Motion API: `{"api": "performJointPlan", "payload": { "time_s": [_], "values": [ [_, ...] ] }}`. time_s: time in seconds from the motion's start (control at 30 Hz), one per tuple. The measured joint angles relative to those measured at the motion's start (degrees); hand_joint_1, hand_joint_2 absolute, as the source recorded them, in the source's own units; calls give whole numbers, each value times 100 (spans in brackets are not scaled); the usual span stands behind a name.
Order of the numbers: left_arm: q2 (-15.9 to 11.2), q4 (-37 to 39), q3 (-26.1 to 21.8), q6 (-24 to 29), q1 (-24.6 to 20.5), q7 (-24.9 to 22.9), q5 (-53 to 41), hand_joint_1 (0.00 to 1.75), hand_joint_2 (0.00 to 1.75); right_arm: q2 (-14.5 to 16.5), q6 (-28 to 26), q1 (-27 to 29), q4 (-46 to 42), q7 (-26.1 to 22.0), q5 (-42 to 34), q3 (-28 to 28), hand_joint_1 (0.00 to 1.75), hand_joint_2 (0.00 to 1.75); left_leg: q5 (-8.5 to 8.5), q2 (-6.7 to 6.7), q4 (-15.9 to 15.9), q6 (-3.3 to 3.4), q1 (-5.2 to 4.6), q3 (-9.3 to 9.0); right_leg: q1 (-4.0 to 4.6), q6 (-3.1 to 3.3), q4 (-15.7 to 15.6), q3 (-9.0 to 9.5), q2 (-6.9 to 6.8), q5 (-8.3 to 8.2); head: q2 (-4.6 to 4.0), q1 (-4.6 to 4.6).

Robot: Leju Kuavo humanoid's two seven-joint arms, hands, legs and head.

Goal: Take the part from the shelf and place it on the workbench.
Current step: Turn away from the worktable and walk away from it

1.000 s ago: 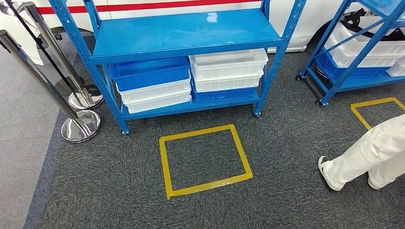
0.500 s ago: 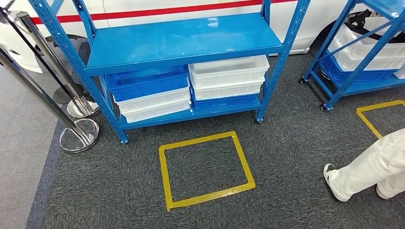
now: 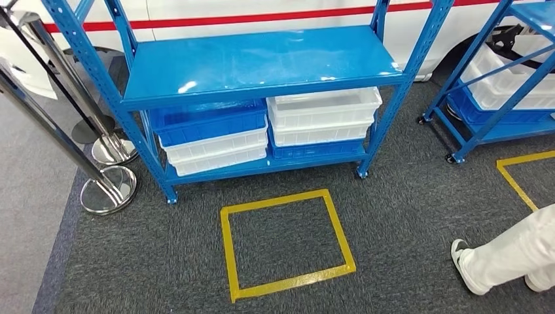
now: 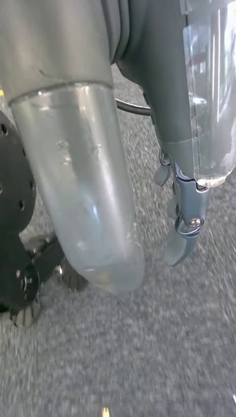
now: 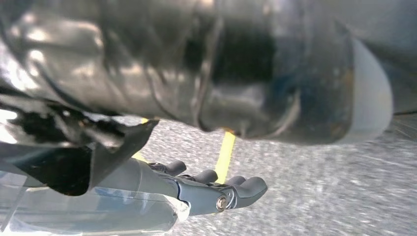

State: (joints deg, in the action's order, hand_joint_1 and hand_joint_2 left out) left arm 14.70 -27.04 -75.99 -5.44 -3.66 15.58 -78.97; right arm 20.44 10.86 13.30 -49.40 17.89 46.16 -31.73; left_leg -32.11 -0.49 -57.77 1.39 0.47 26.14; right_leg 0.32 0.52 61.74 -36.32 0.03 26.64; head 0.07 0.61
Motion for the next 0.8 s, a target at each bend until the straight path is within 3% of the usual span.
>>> {"api": "performJointPlan", "payload": {
  "time_s": [0.07, 0.13, 0.17, 0.2, 0.27, 0.33, 0.37, 0.4, 0.47, 0.53, 0.6, 0.67, 0.73, 0.8],
  "values": [
    [1, 0, 1, 0, -23, -3, 6, 0, 0, -1, 1, -12, 9, -2, 20, -11, 0, 0, -33, 1, -2, -77, -15, -93, 31, 75, -102, 27, 7, 19, 0, 3],
    [0, 0, 2, 2, -32, -5, 14, 0, 0, 1, 2, -6, 16, -5, 40, -17, 0, 0, -39, 9, -98, -131, -22, -151, -2, 155, -193, 176, 15, 13, 0, 5],
    [-1, 0, 2, 4, -38, -5, 17, 0, 0, 2, 2, -1, 20, -7, 49, -22, 0, 0, -74, 12, -258, -149, -21, -95, -20, 192, -230, 263, 11, 35, 0, 4],
    [-1, 0, 2, 5, -45, -6, 17, 0, 0, 2, 1, -6, 23, -10, 55, -26, 0, 0, -157, 14, -524, -169, -16, 39, -32, 221, -258, 341, 8, 59, 0, 4],
    [-1, 0, 2, 7, -54, -6, 17, 0, 0, 2, 1, -20, 30, -15, 60, -29, 0, 0, -451, 16, -1222, -216, -4, 496, -34, 250, -276, 445, 5, 145, 0, 3],
    [1, 0, 2, 7, -39, -7, 17, 0, 0, 2, 2, -23, 39, -16, 62, -32, 0, 0, -676, 17, -1593, -247, 6, 895, -34, 244, -276, 564, 16, 256, 0, 2],
    [1, 0, 1, 7, -26, -7, 17, 0, 0, 2, 2, -20, 44, -16, 62, -34, 0, 0, -634, 17, -1520, -243, 8, 982, -33, 236, -276, 644, 23, 318, 0, 3],
    [0, 0, 1, 7, -13, -7, 17, 0, 0, 2, 2, -17, 47, -16, 64, -38, 0, 0, -454, 18, -1292, -224, 6, 1000, -30, 226, -277, 732, 28, 384, 0, 2],
    [-13, 0, -1, 7, 15, -8, 18, 0, 0, 7, 5, -14, 63, -16, 69, -48, 0, 0, 194, 30, -653, -134, -23, 978, -20, 196, -274, 882, 33, 522, 0, 2],
    [-31, 0, -1, 8, 28, -11, 17, 0, 0, 18, 5, -30, 83, -16, 70, -56, 0, 0, 574, 44, -300, -52, -65, 954, -15, 131, -275, 962, 41, 630, 0, 3],
    [-37, 0, -1, 9, 22, -14, 19, 0, 0, 23, 3, -50, 91, -16, 70, -61, 0, 0, 565, 35, -218, 1, -69, 872, -10, 51, -236, 1014, 40, 634, 0, 2],
    [-34, 0, 1, 9, 15, -12, 21, 0, 0, 22, 2, -63, 93, -21, 78, -63, 0, 0, 562, 26, -91, 61, -36, 703, -11, -9, 35, 949, 31, 576, 0, 3],
    [-34, 0, 2, 9, -1, -10, 22, 0, 0, 21, -1, -82, 94, -34, 107, -69, 0, 0, 523, 29, 10, 110, -15, 544, -38, -71, 606, 602, 29, 677, 0, 4],
    [-36, 0, 2, 10, -13, -11, 22, 0, 0, 20, -2, -93, 97, -53, 143, -81, 0, 0, 445, 23, 37, 125, -10, 444, -76, -142, 1126, 145, 26, 962, 0, 3]
  ]
}}
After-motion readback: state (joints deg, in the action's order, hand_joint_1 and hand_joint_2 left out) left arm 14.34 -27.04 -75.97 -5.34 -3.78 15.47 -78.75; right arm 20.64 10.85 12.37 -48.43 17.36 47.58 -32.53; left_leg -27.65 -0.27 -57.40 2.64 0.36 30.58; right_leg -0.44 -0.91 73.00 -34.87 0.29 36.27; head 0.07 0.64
